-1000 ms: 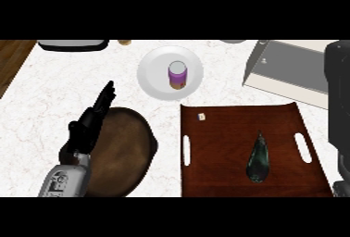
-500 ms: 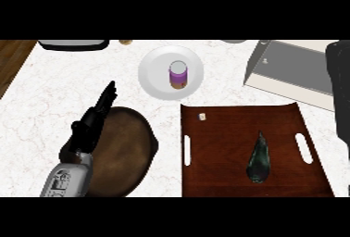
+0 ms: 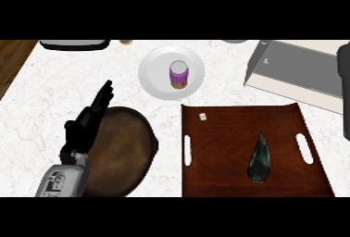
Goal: Pick the bell pepper from the tray and place it in the tiered shelf
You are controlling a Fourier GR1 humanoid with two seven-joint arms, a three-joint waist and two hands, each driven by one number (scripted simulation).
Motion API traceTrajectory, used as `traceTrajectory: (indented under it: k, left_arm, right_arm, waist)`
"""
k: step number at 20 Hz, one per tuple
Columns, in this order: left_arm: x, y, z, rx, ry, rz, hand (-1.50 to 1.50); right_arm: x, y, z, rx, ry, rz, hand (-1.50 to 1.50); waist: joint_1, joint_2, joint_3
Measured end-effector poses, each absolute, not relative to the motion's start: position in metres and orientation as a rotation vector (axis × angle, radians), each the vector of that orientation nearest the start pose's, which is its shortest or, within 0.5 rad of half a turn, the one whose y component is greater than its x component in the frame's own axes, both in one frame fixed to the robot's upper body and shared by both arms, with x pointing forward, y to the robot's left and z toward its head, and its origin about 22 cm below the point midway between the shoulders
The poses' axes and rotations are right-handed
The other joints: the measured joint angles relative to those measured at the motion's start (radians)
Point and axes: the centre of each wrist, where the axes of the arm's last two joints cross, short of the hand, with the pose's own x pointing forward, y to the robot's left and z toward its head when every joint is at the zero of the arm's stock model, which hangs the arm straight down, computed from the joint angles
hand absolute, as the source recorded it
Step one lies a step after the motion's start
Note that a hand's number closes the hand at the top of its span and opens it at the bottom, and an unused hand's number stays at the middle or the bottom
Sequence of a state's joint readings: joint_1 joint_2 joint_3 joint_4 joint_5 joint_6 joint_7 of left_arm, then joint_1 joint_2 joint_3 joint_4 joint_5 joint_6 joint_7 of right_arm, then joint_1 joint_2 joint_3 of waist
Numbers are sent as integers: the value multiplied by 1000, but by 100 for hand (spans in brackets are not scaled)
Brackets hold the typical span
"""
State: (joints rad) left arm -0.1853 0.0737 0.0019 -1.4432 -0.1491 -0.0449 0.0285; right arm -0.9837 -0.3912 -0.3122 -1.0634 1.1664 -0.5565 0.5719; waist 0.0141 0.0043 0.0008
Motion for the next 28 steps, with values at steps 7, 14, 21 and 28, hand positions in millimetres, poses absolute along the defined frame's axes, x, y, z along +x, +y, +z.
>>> traceTrajectory:
  k: [7, 14, 21, 28]
  left_arm:
    - [288, 226, 15, 105, -1579, -267, 0]
    - [286, 221, 19, 101, -1576, -258, 0]
    - [284, 222, 13, 106, -1574, -261, 0]
    - [287, 228, 14, 110, -1570, -261, 0]
  right_arm:
    - [428, -308, 238, -1622, -1518, -195, 150]
    - [424, -333, 224, -1767, -1266, -243, -150]
    - [413, -335, 227, -1689, -1324, -359, -150]
    - [402, -331, 247, -1557, -1415, -400, -150]
  waist:
    - [-3, -1, -2]
    - [-9, -4, -1]
    - [-12, -5, -1]
    - [-13, -5, -1]
